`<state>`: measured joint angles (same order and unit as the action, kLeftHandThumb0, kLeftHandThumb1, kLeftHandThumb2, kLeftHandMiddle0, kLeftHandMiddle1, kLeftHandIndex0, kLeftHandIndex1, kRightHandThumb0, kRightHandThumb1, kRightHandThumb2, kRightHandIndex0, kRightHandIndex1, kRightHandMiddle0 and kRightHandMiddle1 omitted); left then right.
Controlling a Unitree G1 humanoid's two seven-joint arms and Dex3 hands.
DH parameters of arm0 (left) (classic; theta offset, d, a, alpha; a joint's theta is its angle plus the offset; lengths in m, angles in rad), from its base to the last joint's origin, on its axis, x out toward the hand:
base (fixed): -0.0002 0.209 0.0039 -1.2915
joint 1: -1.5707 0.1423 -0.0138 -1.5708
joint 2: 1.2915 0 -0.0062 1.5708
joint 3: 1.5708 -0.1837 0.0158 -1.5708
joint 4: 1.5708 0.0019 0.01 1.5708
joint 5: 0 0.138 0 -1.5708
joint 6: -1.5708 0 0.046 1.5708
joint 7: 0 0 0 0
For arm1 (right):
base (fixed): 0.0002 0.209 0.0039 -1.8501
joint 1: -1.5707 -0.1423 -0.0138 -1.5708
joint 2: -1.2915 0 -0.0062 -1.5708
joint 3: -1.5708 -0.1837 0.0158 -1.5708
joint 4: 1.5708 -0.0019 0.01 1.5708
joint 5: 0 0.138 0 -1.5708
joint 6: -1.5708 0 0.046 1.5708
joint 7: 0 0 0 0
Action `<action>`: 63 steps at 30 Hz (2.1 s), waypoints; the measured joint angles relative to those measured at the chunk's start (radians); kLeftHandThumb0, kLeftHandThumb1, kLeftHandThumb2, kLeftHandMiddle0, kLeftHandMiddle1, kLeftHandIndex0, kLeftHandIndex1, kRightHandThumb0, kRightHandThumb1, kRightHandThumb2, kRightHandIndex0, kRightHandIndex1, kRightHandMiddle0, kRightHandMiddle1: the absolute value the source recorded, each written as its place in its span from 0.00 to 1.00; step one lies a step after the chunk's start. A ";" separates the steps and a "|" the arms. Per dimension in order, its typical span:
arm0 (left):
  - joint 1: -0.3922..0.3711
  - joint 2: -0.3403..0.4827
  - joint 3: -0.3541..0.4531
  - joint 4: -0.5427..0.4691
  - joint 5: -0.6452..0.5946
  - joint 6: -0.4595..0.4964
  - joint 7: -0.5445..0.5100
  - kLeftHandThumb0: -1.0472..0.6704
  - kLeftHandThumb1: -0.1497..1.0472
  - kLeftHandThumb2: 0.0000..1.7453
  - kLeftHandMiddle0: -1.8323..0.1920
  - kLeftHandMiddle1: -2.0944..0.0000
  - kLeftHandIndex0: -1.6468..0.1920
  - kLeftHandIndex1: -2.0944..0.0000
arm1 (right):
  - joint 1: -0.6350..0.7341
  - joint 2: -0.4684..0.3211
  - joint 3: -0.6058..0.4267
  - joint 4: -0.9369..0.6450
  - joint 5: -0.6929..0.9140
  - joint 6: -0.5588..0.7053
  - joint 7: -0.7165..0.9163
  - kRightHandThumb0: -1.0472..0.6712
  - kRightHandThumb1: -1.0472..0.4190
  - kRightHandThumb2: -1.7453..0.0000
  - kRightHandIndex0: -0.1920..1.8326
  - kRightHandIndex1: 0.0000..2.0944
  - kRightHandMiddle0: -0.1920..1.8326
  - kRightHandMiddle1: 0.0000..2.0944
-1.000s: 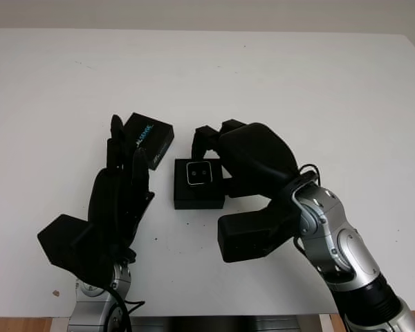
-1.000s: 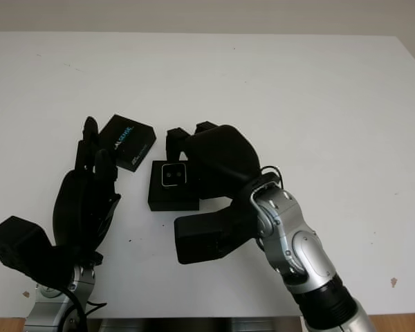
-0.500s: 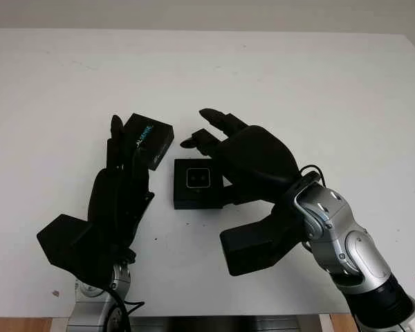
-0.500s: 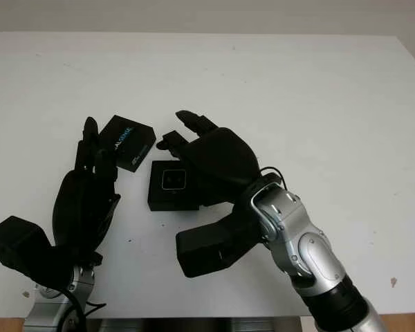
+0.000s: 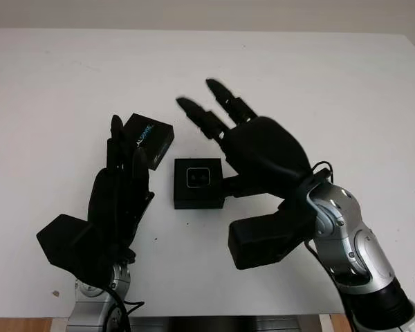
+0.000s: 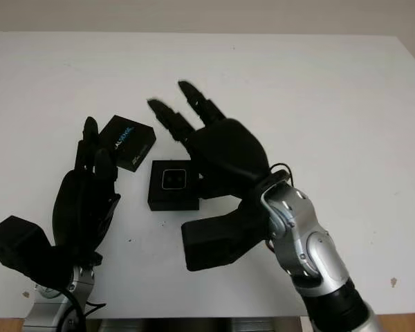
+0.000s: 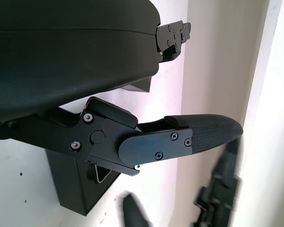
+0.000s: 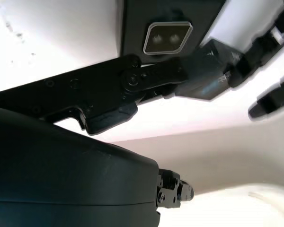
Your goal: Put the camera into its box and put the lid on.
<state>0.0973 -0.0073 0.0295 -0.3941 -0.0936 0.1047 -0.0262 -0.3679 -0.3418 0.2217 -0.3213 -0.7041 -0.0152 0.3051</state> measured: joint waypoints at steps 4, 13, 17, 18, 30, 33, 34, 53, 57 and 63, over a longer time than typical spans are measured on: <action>0.011 0.047 0.043 -0.005 -0.006 -0.007 -0.027 0.13 1.00 0.31 1.00 1.00 1.00 1.00 | -0.003 0.015 -0.091 0.057 0.224 0.048 0.042 0.13 0.00 0.71 0.03 0.02 0.03 0.03; 0.005 0.271 0.200 -0.110 -0.040 -0.034 -0.175 0.09 1.00 0.21 0.97 0.97 0.97 0.98 | -0.042 0.008 -0.204 0.175 0.484 0.127 0.086 0.11 0.00 0.61 0.06 0.03 0.05 0.03; -0.061 0.439 0.308 -0.140 -0.128 0.031 -0.293 0.08 0.99 0.08 0.96 0.97 0.94 0.97 | -0.052 -0.009 -0.216 0.217 0.498 0.136 0.067 0.10 0.00 0.59 0.07 0.04 0.06 0.04; -0.089 0.486 0.337 -0.130 -0.168 0.040 -0.345 0.10 0.95 0.05 0.95 0.97 0.93 0.97 | -0.054 -0.010 -0.228 0.235 0.522 0.136 0.066 0.11 0.00 0.59 0.06 0.03 0.05 0.03; -0.391 0.940 0.314 0.151 -0.039 -0.015 -0.623 0.12 0.77 0.02 0.94 0.98 0.92 0.98 | -0.081 -0.022 -0.311 0.346 0.727 0.147 0.102 0.13 0.00 0.60 0.00 0.01 0.00 0.01; -0.492 0.985 0.188 0.294 0.115 -0.175 -0.651 0.09 0.78 0.03 0.97 0.98 0.95 0.99 | -0.079 -0.025 -0.331 0.350 0.765 0.148 0.105 0.14 0.00 0.58 0.00 0.00 0.00 0.00; -0.535 0.999 0.141 0.346 0.178 -0.226 -0.655 0.08 0.79 0.03 0.97 0.98 0.96 0.98 | -0.078 -0.026 -0.341 0.348 0.781 0.158 0.104 0.13 0.00 0.59 0.01 0.00 0.01 0.01; -0.853 0.893 -0.221 0.804 0.648 -0.669 -0.454 0.08 0.83 0.03 1.00 0.99 1.00 0.99 | -0.073 0.005 -0.396 0.245 0.924 0.334 -0.014 0.11 0.00 0.55 0.00 0.00 0.00 0.00; -0.873 0.876 -0.247 0.859 0.699 -0.698 -0.408 0.09 0.84 0.03 1.00 0.98 1.00 0.99 | -0.073 0.016 -0.396 0.245 0.932 0.332 -0.024 0.11 0.00 0.56 0.00 0.00 0.00 0.00; -0.910 0.872 -0.281 0.920 0.757 -0.722 -0.381 0.12 0.84 0.03 1.00 0.99 1.00 0.99 | -0.071 0.017 -0.393 0.246 0.936 0.331 -0.010 0.12 0.00 0.55 0.00 0.00 0.00 0.00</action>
<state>-0.8123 0.8647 -0.2516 0.5255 0.6635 -0.6175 -0.4070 -0.4391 -0.3250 -0.1717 -0.0757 0.2323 0.3157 0.2951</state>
